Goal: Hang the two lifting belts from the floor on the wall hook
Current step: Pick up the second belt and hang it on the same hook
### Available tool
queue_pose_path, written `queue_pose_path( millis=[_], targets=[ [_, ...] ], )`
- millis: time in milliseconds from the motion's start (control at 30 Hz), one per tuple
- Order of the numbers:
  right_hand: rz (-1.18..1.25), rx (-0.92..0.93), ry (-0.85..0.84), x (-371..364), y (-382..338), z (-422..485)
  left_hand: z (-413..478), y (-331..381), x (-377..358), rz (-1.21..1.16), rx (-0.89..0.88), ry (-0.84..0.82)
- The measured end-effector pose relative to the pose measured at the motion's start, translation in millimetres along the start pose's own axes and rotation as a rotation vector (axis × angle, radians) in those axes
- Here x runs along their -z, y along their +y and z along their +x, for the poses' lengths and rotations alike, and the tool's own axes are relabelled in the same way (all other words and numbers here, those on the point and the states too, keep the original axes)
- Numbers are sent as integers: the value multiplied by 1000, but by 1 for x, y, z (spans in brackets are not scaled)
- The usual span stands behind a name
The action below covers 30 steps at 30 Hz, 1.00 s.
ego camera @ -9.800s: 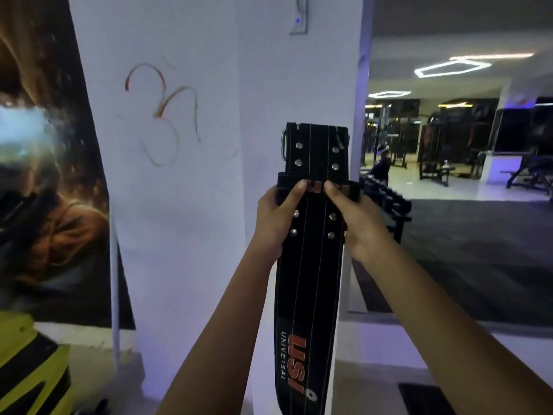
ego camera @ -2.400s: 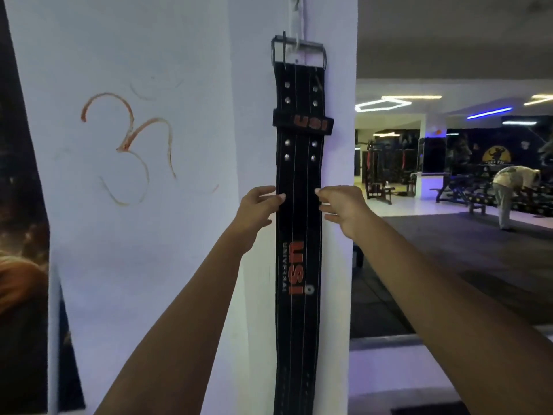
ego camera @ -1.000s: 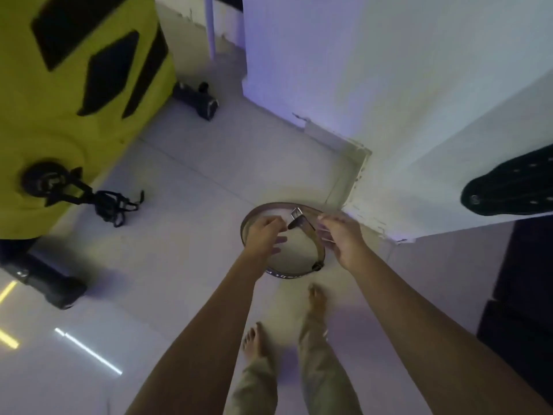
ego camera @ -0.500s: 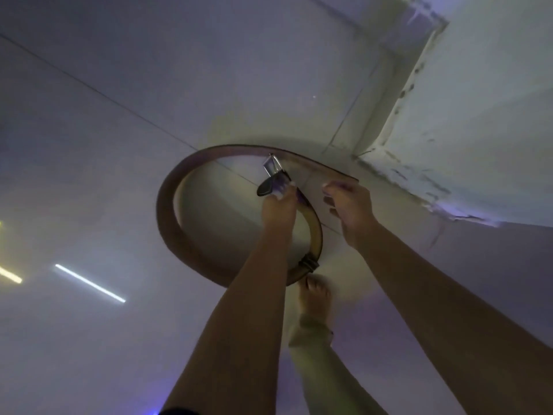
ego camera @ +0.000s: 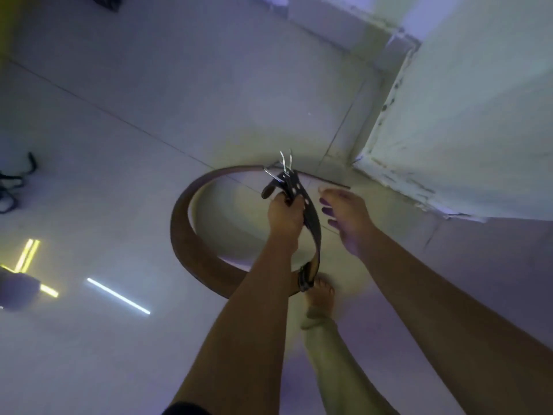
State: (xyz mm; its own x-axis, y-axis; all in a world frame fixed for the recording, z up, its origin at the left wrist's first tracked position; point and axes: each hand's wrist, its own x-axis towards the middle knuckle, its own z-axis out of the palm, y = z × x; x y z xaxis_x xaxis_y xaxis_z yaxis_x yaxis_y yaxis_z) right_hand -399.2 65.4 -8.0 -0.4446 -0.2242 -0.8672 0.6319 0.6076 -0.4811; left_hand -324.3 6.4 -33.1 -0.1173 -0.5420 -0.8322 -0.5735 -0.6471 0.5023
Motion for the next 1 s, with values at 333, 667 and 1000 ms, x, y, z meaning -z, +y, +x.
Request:
queue_pose_path(
  millis=[333,667,1000],
  targets=[
    [233,141,-122,1,-70,-237,-228,93,120,150,-438,-182],
    [433,626,-7,32,-161,-510,-468,206,212,-68,-807,-533],
    [533,1113,68,127,-262,-754,-699,312,213,-121,-1275,-703]
  ],
)
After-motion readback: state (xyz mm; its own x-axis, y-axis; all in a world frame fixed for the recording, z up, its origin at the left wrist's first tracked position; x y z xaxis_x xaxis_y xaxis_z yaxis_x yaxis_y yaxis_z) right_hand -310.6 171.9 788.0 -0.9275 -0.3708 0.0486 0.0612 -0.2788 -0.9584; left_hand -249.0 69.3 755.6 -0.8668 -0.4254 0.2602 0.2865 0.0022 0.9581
